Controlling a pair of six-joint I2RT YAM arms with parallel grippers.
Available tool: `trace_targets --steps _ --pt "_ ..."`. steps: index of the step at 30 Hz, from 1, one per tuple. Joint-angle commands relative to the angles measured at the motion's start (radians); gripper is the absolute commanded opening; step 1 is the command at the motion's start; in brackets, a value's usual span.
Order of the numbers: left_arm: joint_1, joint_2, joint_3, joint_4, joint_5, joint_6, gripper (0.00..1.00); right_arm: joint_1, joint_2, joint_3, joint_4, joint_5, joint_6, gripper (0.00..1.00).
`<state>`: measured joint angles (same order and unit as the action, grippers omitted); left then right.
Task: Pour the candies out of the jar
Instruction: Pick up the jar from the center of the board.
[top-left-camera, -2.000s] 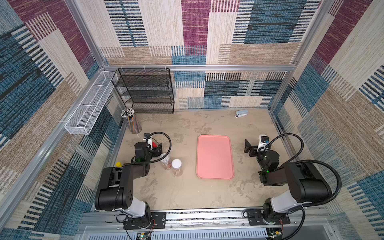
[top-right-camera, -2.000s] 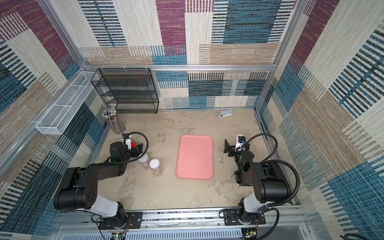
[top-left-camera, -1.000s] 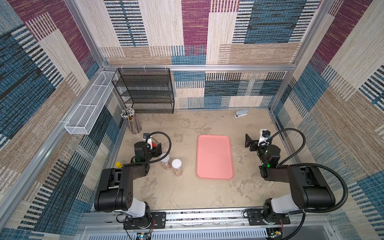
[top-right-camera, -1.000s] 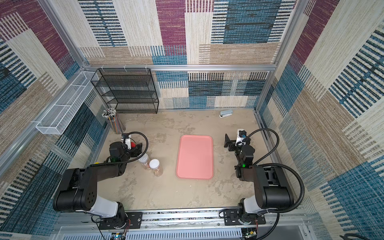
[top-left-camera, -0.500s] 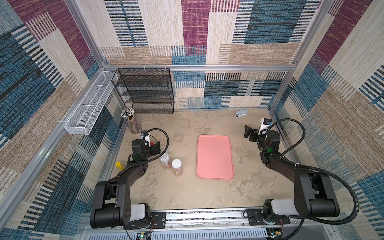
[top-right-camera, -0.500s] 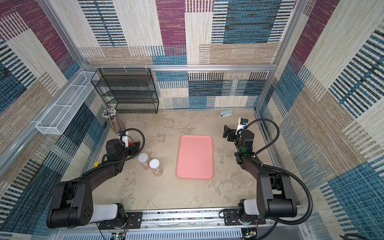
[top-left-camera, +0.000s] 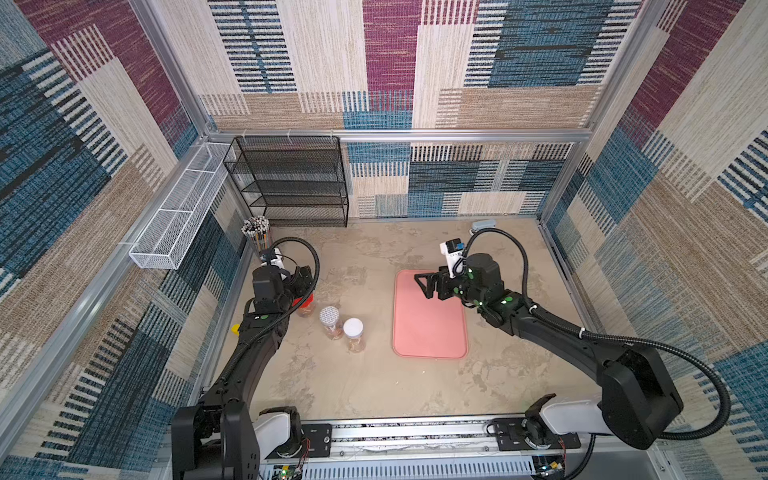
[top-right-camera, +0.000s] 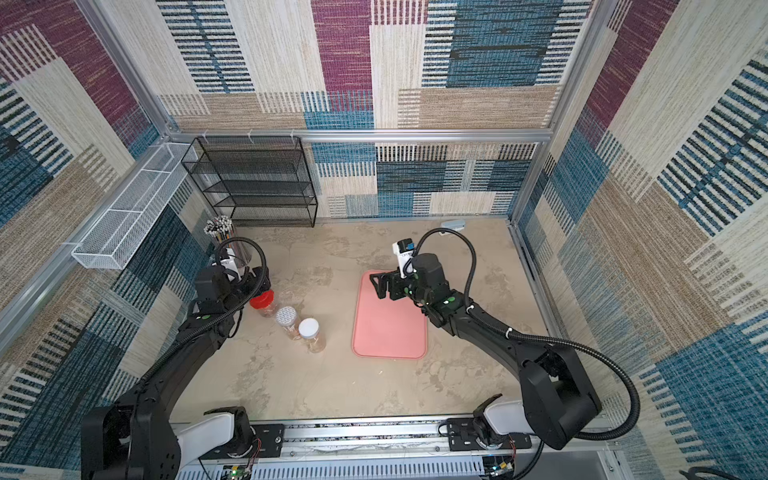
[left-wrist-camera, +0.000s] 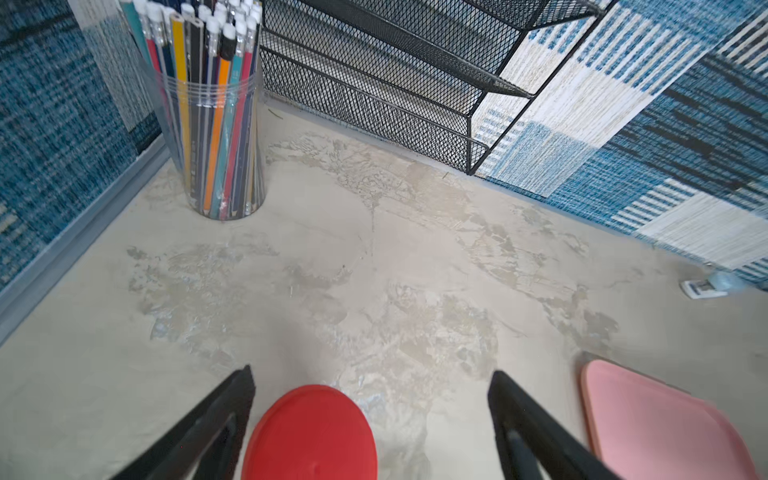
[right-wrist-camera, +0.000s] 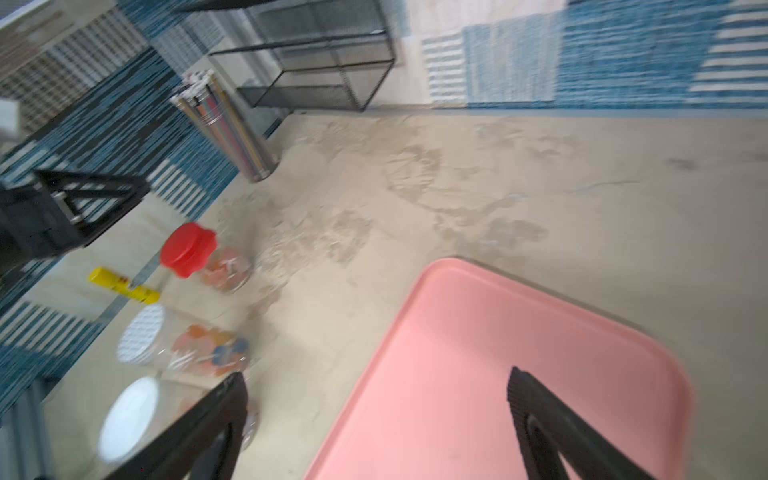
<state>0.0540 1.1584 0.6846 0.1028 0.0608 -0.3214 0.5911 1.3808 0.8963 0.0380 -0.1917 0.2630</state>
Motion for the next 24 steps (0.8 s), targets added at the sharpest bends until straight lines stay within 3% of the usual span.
trace_targets --steps 1,9,24 --pt "0.000 -0.011 -0.010 -0.022 0.074 -0.089 0.90 0.101 0.048 0.068 -0.101 -0.025 -0.024 1.00" --pt "0.001 -0.017 -0.048 -0.014 0.023 -0.103 0.94 0.311 0.224 0.276 -0.192 0.008 -0.120 0.99" --pt "0.007 -0.034 -0.047 -0.023 -0.001 -0.099 0.95 0.452 0.452 0.449 -0.256 0.123 -0.174 0.94"
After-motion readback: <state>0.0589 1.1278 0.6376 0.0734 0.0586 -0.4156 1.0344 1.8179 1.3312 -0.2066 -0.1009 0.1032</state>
